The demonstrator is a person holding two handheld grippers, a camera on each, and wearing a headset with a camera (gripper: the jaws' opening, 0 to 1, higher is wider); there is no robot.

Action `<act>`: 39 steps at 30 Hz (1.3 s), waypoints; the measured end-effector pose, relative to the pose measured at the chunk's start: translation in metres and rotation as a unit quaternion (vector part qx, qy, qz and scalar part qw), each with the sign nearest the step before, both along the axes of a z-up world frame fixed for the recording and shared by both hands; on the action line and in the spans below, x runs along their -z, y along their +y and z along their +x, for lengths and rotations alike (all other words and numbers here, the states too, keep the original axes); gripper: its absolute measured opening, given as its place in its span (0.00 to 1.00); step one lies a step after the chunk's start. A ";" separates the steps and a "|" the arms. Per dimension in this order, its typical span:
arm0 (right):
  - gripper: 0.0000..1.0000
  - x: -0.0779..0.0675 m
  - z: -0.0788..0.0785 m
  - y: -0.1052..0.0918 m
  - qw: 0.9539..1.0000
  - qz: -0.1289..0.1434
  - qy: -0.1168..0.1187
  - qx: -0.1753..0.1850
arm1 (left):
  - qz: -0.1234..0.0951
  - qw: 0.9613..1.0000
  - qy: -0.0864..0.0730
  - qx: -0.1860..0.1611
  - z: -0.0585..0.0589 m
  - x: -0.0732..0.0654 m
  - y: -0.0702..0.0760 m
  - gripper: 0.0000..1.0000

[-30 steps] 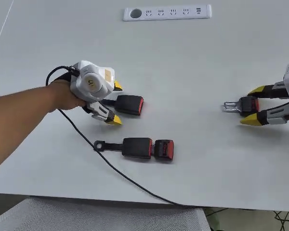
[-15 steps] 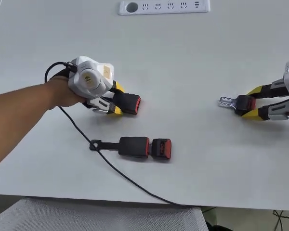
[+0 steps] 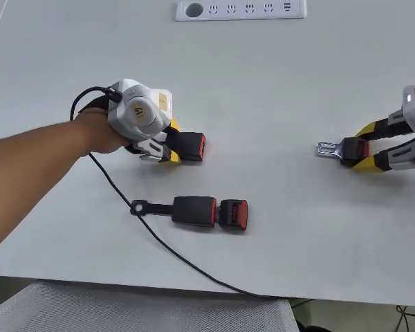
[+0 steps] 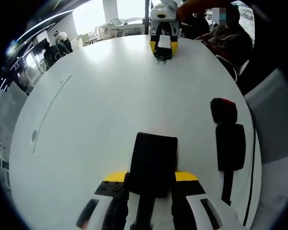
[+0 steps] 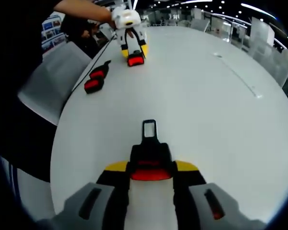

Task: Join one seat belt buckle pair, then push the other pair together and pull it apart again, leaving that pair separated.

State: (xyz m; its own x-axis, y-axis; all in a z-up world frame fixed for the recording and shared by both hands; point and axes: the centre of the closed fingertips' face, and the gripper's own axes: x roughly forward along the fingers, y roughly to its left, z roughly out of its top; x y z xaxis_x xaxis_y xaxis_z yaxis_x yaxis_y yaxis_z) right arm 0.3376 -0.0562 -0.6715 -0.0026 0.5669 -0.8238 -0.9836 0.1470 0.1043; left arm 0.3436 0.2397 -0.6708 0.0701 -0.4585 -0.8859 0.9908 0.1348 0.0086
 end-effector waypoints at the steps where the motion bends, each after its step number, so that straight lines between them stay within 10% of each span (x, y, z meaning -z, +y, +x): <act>1: 0.34 0.000 -0.001 0.002 1.000 0.001 0.000 -0.002 | 0.000 1.000 0.000 -0.002 0.000 0.000 0.000 0.35; 39: 0.34 -0.002 -0.003 0.131 0.997 0.069 -0.003 -0.022 | 0.019 1.000 0.012 -0.008 0.000 0.001 0.000 0.35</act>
